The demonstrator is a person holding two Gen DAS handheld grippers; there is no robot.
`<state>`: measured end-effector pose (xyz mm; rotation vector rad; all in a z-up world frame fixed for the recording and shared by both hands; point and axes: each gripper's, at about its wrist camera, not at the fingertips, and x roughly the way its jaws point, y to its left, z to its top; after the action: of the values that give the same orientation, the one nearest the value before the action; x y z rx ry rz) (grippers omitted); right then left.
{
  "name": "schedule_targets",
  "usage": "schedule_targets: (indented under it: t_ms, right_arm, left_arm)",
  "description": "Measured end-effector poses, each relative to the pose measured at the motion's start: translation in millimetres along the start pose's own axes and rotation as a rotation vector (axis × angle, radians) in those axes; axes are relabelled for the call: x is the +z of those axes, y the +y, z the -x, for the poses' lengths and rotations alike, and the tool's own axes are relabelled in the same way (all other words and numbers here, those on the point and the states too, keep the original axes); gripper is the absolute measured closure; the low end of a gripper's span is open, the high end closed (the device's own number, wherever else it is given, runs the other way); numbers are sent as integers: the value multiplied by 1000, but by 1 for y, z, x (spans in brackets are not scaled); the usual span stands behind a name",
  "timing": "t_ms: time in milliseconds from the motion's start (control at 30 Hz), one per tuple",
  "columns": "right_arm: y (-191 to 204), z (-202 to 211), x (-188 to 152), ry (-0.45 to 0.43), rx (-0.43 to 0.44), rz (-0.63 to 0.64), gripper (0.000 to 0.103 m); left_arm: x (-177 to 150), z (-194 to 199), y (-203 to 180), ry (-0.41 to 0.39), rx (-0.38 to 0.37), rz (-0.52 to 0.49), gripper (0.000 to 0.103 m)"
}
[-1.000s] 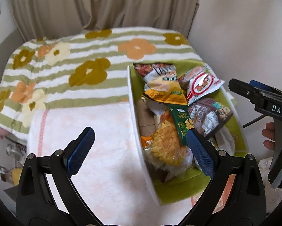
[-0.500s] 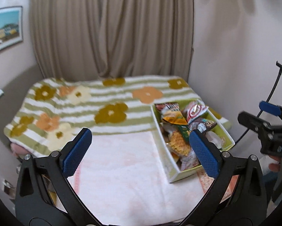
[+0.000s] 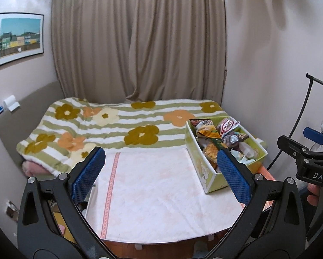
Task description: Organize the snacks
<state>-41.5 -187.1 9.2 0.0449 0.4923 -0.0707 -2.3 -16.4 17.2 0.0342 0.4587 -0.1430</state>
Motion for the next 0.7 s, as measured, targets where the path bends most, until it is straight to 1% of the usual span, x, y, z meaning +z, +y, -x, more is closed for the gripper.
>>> schedule_targets:
  t_ms: [200, 367, 700]
  right_arm:
    - [3, 9, 0, -16, -1, 0, 2]
    - [4, 11, -1, -16, -2, 1, 2]
    - [7, 11, -3, -22, 6, 8, 2]
  left_arm:
    - [-5, 7, 7, 0, 1, 17, 0]
    - [-7, 8, 5, -3, 14, 13, 0]
    - [-7, 7, 2, -10, 7, 8, 0]
